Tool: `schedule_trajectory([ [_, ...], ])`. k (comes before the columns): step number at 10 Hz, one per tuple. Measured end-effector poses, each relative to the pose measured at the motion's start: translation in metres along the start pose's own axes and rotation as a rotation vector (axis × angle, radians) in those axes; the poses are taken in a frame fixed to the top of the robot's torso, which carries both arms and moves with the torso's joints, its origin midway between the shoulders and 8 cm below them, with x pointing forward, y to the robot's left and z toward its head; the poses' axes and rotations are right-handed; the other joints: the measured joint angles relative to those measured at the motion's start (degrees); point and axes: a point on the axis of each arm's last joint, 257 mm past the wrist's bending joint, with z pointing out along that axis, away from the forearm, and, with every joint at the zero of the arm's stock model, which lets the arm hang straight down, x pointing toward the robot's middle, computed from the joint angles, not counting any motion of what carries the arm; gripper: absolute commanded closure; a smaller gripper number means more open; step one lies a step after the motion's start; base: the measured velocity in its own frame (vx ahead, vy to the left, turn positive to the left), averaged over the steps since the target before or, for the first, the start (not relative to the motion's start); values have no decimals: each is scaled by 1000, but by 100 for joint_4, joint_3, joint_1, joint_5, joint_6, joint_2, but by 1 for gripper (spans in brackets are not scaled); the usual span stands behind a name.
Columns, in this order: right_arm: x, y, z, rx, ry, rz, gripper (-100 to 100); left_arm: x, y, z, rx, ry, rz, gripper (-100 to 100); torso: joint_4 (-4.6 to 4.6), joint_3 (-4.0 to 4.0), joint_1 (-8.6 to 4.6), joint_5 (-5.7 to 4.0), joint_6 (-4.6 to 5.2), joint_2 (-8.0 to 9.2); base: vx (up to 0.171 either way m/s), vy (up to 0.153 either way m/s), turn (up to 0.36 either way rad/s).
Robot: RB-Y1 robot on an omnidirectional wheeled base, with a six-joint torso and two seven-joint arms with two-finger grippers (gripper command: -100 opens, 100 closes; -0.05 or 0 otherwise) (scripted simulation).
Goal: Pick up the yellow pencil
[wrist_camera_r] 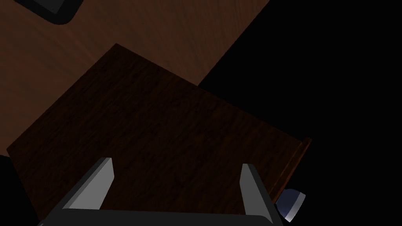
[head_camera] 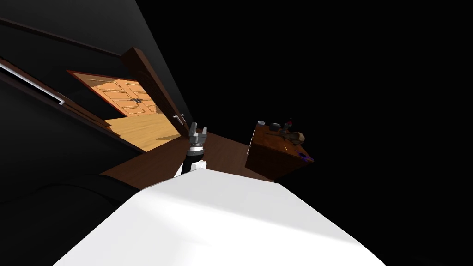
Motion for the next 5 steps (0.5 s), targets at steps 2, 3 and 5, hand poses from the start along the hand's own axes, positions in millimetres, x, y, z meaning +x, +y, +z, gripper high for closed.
schedule_trajectory([
  [2, -8, -33, -16, 78, 17, -12, -100, 0, 0, 0, 0, 0, 0, 0, -1, -2, 1, 0, -1, -4, 34, 55, 158],
  [3, -9, -49, -28, 125, 25, -15, -100, 0, 0, 0, 0, 0, 0, 0, -1, -2, 0, 0, -3, -4, 38, 47, 96],
  [5, -19, -75, -47, 204, 39, -35, -100, 0, 0, 0, 0, 0, 0, 0, -2, -5, 3, 0, -3, -10, 49, 58, 131],
])
